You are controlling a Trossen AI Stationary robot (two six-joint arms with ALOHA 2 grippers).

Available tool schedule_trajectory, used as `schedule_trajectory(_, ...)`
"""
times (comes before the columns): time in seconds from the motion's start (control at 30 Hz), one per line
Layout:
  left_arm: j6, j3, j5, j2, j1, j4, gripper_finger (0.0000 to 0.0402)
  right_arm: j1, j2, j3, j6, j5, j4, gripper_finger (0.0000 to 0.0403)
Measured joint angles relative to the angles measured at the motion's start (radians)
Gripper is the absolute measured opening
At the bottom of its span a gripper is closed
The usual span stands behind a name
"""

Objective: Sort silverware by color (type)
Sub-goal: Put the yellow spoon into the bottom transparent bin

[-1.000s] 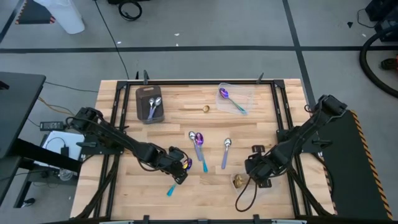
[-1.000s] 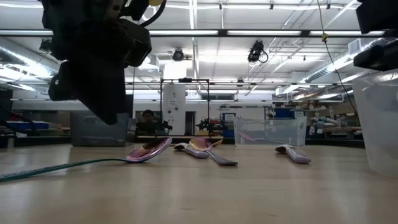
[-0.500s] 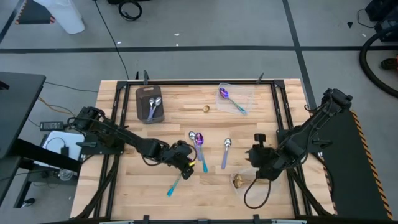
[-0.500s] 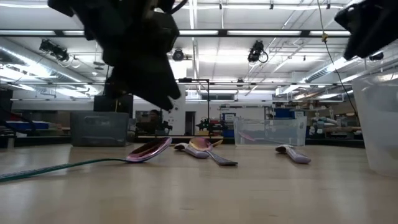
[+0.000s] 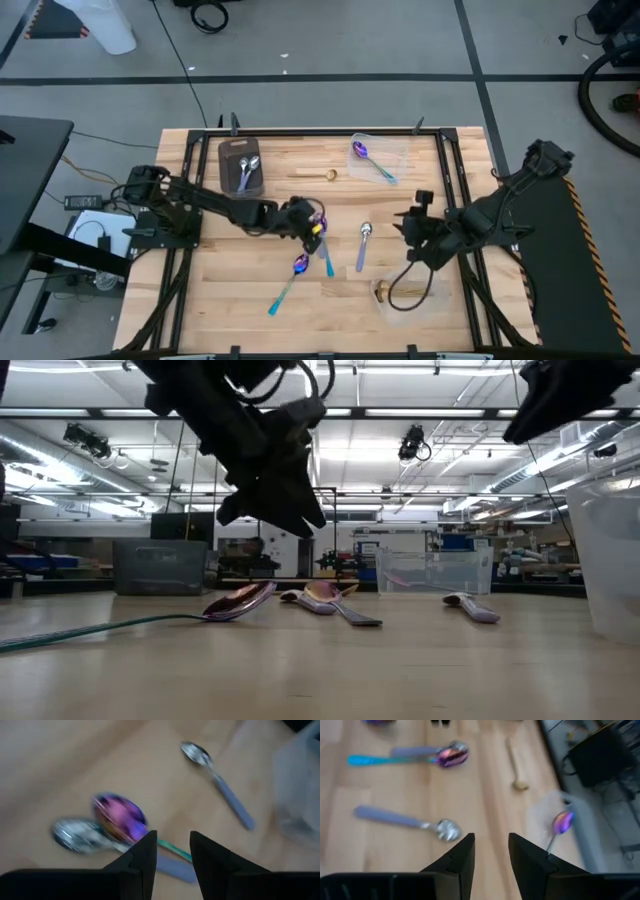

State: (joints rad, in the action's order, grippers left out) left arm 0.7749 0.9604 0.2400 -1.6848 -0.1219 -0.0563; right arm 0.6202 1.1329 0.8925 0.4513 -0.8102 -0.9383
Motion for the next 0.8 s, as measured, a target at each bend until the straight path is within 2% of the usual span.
schedule_trajectory(0.1, -0.093, 0.000, 0.003, 0.000, 0.049, 0.002, 0.0123, -0.055, -0.031, 0.000, -0.100, -0.007, 0.096, 0.0129)
schedule_trajectory(0.3, -0.344, 0.000, 0.004, 0.000, 0.122, 0.006, 0.0123, -0.169, -0.091, 0.000, -0.322, 0.107, 0.311, 0.0129)
schedule_trajectory(0.4, -0.513, 0.000, 0.004, 0.000, 0.132, 0.008, 0.0123, -0.230, -0.118, 0.000, -0.399, 0.192, 0.401, 0.0129)
schedule_trajectory(0.5, -0.645, 0.000, 0.005, 0.000, 0.132, 0.010, 0.0123, -0.299, -0.139, 0.000, -0.461, 0.333, 0.498, 0.0129)
schedule_trajectory(0.63, -0.655, 0.000, 0.026, 0.001, 0.145, 0.045, 0.0123, -0.382, -0.142, 0.000, -0.489, 0.524, 0.605, 0.0129)
schedule_trajectory(0.8, -0.548, 0.000, 0.000, -0.007, 0.201, 0.058, 0.0123, -0.420, -0.083, 0.000, -0.474, 0.566, 0.625, 0.0129)
